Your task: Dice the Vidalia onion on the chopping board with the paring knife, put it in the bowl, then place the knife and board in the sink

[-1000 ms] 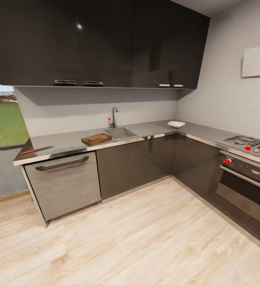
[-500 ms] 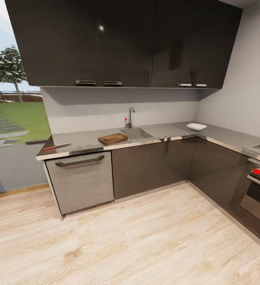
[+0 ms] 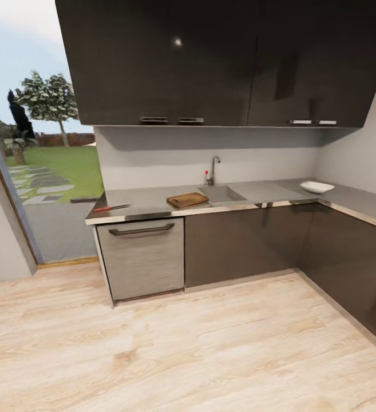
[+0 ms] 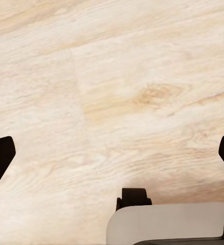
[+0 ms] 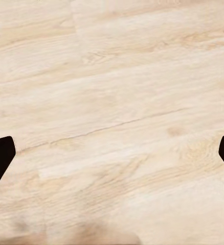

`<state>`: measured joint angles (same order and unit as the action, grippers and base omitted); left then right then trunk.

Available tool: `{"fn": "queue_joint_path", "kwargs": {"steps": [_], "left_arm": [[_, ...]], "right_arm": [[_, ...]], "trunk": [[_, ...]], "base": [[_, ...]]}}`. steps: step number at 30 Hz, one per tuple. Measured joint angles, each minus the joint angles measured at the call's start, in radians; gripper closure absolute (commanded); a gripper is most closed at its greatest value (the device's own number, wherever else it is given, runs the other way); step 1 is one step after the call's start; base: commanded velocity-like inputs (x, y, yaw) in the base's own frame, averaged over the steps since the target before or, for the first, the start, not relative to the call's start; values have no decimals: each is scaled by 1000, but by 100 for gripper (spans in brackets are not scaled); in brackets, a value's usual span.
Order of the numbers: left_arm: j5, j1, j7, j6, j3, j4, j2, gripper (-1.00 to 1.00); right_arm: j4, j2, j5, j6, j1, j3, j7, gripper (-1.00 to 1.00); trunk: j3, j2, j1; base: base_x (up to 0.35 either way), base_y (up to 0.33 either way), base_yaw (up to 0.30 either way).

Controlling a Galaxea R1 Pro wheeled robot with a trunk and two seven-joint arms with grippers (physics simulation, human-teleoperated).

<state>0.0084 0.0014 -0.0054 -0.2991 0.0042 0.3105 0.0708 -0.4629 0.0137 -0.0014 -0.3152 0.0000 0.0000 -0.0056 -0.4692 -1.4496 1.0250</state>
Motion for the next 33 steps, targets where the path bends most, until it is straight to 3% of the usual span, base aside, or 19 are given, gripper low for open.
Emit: {"fn": "queue_joint_path", "kwargs": {"steps": [14,33], "left_arm": [[0,0,0,0,0,0,3,-100],[0,0,1,0,0,0,3,-100]], "right_arm": [[0,0,0,0,0,0,0,-100],[0,0,0,0,0,0,1,-100]], "trunk": [[44,98,-54],[103,231,-126]], "base": [[0,0,272],[0,0,15]]}}
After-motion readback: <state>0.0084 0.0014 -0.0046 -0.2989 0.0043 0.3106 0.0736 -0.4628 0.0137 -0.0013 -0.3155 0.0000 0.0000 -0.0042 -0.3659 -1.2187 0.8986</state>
